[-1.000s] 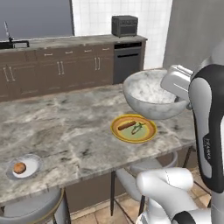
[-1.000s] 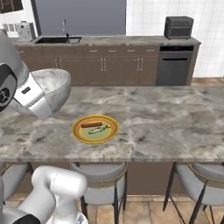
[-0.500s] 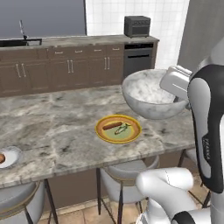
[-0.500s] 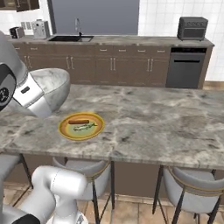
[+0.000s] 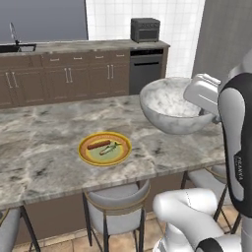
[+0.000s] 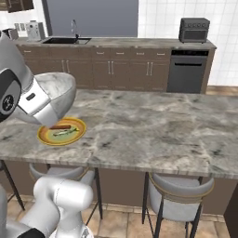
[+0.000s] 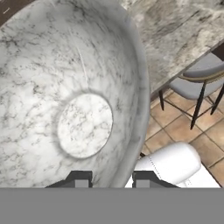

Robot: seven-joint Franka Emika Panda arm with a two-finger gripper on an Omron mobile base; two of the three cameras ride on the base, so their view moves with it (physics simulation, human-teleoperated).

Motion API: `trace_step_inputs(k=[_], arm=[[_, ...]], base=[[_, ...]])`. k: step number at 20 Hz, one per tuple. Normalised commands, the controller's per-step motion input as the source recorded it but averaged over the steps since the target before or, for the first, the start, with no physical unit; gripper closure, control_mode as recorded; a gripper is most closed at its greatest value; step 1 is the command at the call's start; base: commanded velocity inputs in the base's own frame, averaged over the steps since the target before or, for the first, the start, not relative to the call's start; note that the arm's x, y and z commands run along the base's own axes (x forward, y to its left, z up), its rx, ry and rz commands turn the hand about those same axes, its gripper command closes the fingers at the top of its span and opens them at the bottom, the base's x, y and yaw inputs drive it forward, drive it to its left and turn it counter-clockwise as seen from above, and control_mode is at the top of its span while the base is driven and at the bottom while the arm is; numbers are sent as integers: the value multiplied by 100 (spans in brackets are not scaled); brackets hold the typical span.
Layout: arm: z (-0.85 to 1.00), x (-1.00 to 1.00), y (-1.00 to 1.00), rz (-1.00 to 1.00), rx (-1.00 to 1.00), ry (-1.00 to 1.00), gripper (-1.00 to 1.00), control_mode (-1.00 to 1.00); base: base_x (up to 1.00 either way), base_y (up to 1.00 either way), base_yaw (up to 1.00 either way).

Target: Take the smaller bowl and place it next to the appetizer plate on the dining counter , and place the larger bowl next to the plate with cooked food.

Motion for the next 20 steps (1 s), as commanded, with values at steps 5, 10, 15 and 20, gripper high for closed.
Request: trace_step_inputs(k=[5, 10, 15, 20], arm=[[-8, 14, -7, 0, 0, 0, 100, -100], [-31, 3, -26, 0, 0, 0, 100, -100], [-48, 9, -12, 0, 1, 0, 100, -100], [-28, 36, -10, 0, 16, 2, 100, -100]], base=[[8, 0, 0], [0, 0, 0], [0, 0, 0], [0, 0, 0]])
